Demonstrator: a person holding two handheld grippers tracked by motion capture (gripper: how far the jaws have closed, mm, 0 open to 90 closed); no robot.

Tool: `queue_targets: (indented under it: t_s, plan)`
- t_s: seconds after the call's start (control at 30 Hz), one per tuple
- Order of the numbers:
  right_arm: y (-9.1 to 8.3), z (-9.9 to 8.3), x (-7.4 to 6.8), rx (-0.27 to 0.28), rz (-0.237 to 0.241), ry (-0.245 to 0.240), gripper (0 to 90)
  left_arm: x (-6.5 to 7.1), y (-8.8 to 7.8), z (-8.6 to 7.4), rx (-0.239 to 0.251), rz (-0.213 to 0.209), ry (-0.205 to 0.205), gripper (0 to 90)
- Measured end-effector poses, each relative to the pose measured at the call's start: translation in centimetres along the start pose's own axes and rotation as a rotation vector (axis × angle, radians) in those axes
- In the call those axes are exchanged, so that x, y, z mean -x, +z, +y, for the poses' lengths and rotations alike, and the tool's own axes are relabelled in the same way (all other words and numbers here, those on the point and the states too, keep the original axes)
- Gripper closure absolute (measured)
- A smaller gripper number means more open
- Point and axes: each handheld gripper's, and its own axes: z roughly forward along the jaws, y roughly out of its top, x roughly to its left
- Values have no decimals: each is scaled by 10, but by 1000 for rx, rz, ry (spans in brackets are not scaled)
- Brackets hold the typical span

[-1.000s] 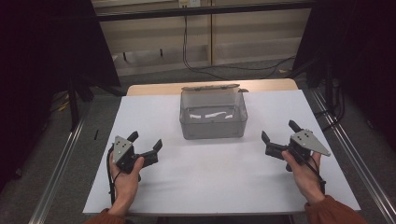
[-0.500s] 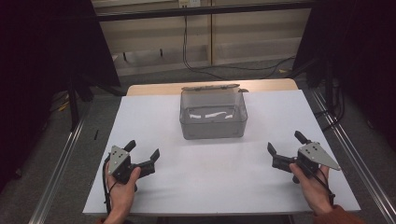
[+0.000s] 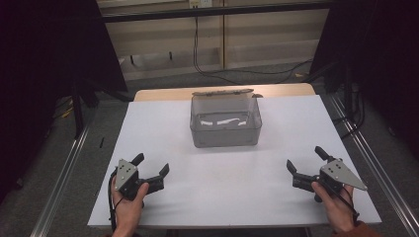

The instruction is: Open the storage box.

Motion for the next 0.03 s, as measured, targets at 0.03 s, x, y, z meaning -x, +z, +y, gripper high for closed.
queue_targets:
  t_s: [0.03]
  plan:
    - [1,0,0,-1,-2,-3,0,-1,0,0,-5,3,7,33]
